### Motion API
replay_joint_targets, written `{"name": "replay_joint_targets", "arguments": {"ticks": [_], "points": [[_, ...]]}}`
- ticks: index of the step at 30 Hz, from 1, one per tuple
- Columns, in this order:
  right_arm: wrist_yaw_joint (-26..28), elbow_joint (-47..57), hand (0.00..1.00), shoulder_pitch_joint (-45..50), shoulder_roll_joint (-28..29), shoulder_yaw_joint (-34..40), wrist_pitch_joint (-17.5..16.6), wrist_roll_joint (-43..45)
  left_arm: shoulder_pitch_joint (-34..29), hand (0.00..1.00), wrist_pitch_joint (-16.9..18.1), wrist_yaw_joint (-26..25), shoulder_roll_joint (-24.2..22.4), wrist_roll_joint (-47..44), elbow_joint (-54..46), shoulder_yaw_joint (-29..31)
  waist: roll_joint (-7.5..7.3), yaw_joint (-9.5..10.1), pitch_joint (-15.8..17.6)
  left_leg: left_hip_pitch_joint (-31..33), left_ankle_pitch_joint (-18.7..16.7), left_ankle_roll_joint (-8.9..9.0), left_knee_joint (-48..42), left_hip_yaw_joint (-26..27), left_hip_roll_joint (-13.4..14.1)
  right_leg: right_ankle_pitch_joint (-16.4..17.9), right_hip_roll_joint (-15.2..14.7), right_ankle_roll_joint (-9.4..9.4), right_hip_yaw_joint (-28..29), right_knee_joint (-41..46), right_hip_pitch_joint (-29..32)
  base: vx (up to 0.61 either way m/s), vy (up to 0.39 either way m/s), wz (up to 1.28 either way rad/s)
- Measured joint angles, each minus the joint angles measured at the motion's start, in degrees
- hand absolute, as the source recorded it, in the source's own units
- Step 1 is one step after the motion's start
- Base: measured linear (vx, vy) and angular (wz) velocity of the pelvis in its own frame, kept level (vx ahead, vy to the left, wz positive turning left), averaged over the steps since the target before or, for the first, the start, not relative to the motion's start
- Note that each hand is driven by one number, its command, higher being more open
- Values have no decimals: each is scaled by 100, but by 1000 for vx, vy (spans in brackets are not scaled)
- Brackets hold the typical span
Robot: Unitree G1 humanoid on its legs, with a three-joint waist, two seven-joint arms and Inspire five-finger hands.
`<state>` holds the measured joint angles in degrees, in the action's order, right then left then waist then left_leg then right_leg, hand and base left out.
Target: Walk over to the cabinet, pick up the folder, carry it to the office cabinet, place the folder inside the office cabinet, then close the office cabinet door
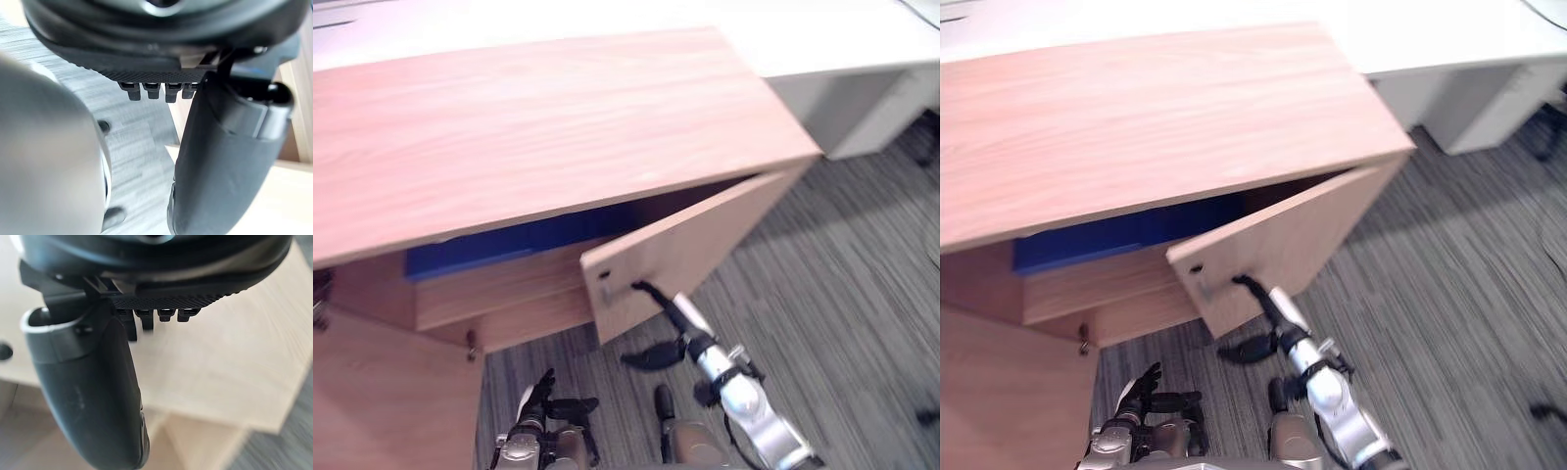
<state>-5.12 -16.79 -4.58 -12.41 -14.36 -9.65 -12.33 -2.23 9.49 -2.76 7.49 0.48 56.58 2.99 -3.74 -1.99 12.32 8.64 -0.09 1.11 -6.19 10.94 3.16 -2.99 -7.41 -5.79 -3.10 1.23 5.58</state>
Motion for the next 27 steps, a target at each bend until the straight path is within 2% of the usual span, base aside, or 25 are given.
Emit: {"name": "replay_joint_targets", "arguments": {"ticks": [3, 7, 11, 13, 15, 17, 20, 22, 23, 27], "points": [[-611, -489, 100, -366, 200, 647, 160, 242, -6, 100, -57, 1, 2, -215, 6, 158, 8, 89, 0, 5, 376, -29, 470, -418, -143, 27, -63, -21, -431, 2, -20, -22, 4, 78], [-985, -997, 100, -419, 311, 755, 200, 570, -45, 100, -64, -50, -32, -399, -8, 386, 65, 252, 22, -95, 834, -11, 1072, -899, -227, 170, -79, -40, -921, 91, -69, -54, 15, 65], [-999, -1213, 100, -268, 454, 756, 199, 760, -174, 100, -69, -132, -136, -638, -192, 729, 207, 405, 104, -18, 915, 19, 1157, -1393, -286, 313, -71, -4, -1425, 85, -244, -67, -5, 74], [-844, -1272, 100, 35, 479, 731, 172, 897, -391, 100, -60, -177, -245, -1058, -466, 1014, 355, 588, 100, 31, 916, 20, 1157, -1708, -332, 419, -67, -11, -1753, 70, -388, -32, -37, 82], [-675, -1611, 100, 100, 536, 656, 147, 898, -575, 100, -52, -198, -288, -1347, -695, 1348, 441, 676, 92, 64, 916, 20, 1157, -1951, -375, 518, -67, -26, -2012, 62, -498, 19, -52, 86], [-507, -2083, 100, 106, 650, 563, 151, 899, -711, 100, -42, -225, -270, -1541, -995, 1736, 468, 843, 92, 92, 918, 23, 1157, -2179, -414, 627, -69, -41, -2291, 70, -624, 55, -60, 85], [-269, -2581, 100, 192, 840, 383, 167, 897, -798, 100, -33, -264, -29, -1635, -1495, 2146, 467, 1094, 91, 117, 1038, 44, 1155, -2608, -546, 839, -126, -27, -2861, 178, -881, 136, -58, 95], [-180, -2665, 100, 181, 877, 342, 167, 895, -810, 100, -25, -358, 195, -1636, -1953, 2219, 464, 1164, 90, 169, 1136, -37, 1125, -2945, -651, 917, -175, -39, -3192, 233, -990, 190, -40, 97], [-159, -2668, 100, 182, 853, 323, 166, 895, -807, 100, -20, -363, 352, -1638, -2282, 2231, 463, 1230, 90, 190, 1138, -39, 1123, -3053, -696, 943, -180, 4, -3198, 234, -1024, 179, -26, 89], [-141, -2673, 100, 45, 830, 278, 160, 902, -795, 100, 139, -444, 958, -1636, -3117, 2315, 445, 1252, 95, 189, 1140, -39, 1122, -3125, -752, 957, -188, 28, -3152, 273, -1105, 57, -4, 37]]}}
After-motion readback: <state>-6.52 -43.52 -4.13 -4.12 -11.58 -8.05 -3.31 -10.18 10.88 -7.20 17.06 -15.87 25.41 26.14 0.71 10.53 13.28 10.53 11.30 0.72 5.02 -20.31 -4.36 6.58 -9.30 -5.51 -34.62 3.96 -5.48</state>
